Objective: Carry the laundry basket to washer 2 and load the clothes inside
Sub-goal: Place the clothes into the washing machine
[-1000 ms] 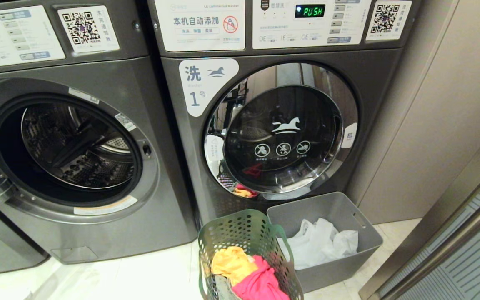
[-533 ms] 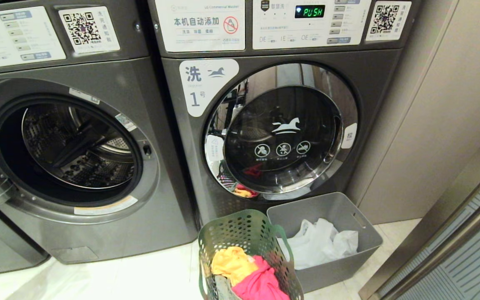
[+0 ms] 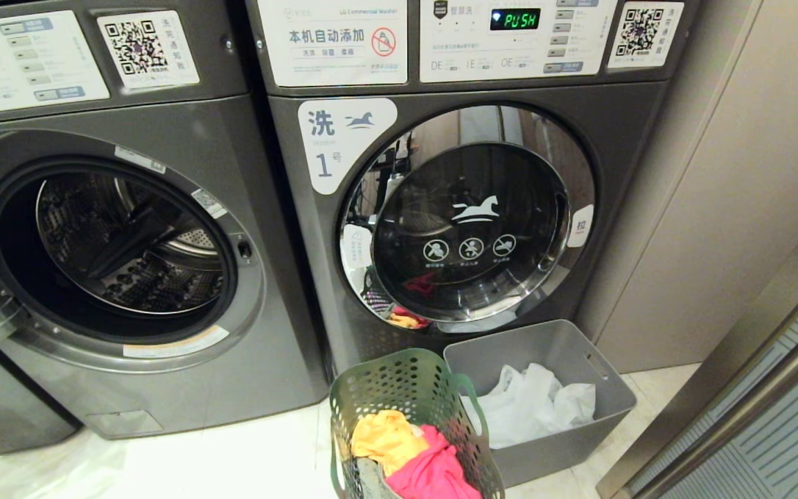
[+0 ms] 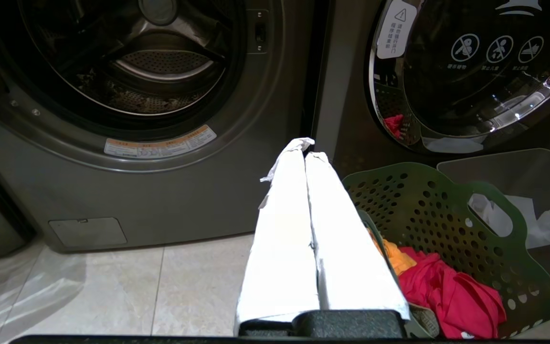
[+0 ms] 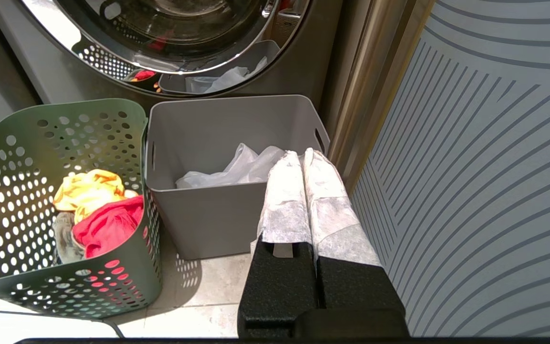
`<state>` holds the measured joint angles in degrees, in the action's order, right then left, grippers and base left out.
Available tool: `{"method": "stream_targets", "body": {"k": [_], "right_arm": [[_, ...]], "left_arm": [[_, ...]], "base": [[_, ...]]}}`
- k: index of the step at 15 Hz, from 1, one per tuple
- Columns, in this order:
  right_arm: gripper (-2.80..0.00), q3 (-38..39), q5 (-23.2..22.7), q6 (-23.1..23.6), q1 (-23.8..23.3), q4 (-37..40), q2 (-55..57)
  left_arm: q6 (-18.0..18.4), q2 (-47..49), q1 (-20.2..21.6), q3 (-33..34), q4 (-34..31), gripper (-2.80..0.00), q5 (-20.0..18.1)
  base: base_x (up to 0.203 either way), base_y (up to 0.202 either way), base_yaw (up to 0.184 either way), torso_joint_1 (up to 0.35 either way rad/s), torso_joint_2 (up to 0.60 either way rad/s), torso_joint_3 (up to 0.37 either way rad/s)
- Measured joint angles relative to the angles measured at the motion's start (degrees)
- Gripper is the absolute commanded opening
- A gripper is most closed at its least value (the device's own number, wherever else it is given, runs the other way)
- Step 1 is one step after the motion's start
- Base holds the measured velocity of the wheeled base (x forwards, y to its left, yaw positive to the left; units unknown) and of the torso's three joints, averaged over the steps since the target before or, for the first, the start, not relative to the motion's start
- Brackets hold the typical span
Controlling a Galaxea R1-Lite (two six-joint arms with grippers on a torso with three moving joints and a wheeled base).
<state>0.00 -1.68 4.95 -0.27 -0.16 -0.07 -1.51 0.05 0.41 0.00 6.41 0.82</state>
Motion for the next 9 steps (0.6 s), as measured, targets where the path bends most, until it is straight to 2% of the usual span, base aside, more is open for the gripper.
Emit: {"method": "stream_targets", "body": {"k": [3,4,9], "right_arm": [[-2.80,0.00,0.00,0.00,0.00,0.02,0.00],[-2.80,0.00,-0.02,-0.02,0.11,0.00,0.00],[-2.80,0.00,-0.05,0.53,0.00,0.00,0.00]], "left_arm": [[0.02,-0.07,-0.06,0.00,0.02,-2.80,-0.05],[0.03,-0.09,0.05,0.00,0.03,-2.80,-0.08],[0.00,-0.12,-0.03,0.00,0.04,-2.80,-0.02]], "base": [[0.000,0.000,0.000,0.000,0.00,0.000],[0.004,0.097,-0.005,-0.005,0.00,-0.002],[0.000,0.190,0.000,0.002,0.00,0.004]]}}
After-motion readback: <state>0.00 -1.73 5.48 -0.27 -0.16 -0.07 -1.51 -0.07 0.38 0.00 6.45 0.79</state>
